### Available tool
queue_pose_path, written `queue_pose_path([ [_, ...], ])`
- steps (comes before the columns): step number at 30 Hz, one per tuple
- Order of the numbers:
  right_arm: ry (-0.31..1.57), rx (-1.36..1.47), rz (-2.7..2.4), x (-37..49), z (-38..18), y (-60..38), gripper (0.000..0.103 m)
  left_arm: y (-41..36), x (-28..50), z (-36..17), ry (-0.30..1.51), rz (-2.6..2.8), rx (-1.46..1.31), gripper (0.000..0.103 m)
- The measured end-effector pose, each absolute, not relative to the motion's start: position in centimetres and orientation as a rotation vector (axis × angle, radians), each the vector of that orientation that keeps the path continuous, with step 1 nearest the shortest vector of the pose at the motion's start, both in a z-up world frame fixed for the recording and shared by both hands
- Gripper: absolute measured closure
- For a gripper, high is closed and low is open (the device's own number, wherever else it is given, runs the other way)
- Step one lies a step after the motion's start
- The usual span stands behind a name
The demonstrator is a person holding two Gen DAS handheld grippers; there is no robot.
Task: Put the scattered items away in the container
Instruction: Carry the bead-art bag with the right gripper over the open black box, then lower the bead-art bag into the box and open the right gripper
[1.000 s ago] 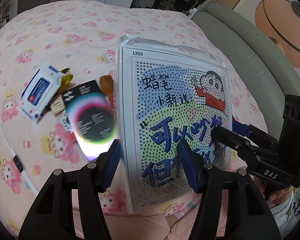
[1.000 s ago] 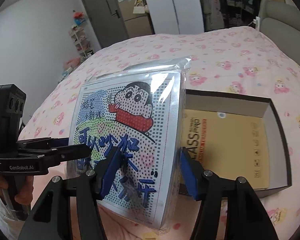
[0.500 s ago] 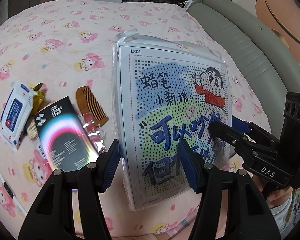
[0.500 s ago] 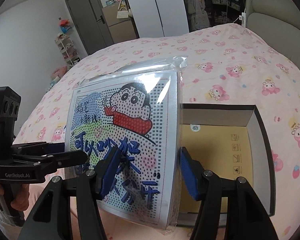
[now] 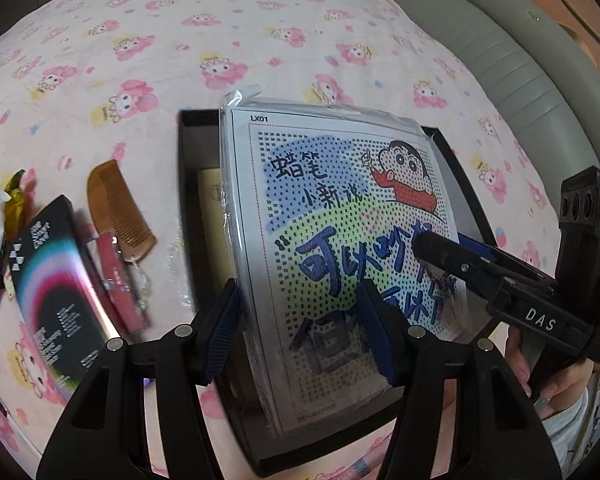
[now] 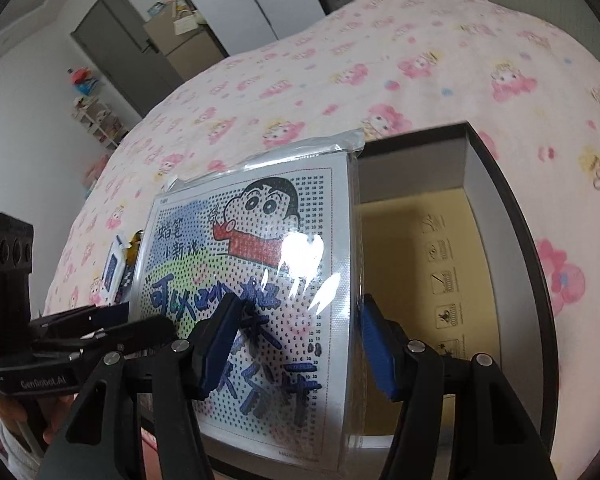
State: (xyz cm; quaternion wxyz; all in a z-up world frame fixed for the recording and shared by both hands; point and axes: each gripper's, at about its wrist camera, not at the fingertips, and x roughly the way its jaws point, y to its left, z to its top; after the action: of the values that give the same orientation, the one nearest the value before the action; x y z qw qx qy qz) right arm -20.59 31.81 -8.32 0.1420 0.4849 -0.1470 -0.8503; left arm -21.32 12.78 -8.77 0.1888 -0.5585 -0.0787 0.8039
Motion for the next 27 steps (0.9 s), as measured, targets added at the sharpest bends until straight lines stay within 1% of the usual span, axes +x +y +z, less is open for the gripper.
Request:
queue_pose_path([
  [9, -0.462, 1.492, -2.475, -21.2, -10.2, 33.1, 0.047, 14.7, -21.9, -10.5, -0.185, 2.243, -1.635, 0.042],
  [13, -0.541, 1.551, -2.424, -21.8, -11.7, 33.7, 0.047, 15.3, -22.1, -10.8, -0.127, 2.263, -1.659, 0.042],
  [16, -0.57, 1.549, -2.412, -21.6, -11.9, 34.1, 0.047, 15.8, -22.0, -10.9, -0.062, 2.281, -1.675, 0.041],
  [17, -0.57, 1.546, -2.412, -21.6, -11.8, 34.1, 0.047, 15.9, -21.9, -11.0, -0.029, 2.294, -1.68, 0.043],
  [19, -0.559, 1.544, -2.412, -21.4, -11.8, 34.0, 0.047, 16.6, -21.5, -11.2, 0.08, 2.344, -1.682, 0.043],
  [23, -0.537, 1.558, -2.394, -21.4, -12.0, 33.7, 0.047, 18.0, -20.4, -11.9, 0.211, 2.363, -1.666, 0.043],
  [27, -0.511, 1.569, -2.439, -21.1, -11.5, 33.8, 0.047, 17.9, -19.9, -11.2, 0.19, 2.379, -1.642, 0.043],
])
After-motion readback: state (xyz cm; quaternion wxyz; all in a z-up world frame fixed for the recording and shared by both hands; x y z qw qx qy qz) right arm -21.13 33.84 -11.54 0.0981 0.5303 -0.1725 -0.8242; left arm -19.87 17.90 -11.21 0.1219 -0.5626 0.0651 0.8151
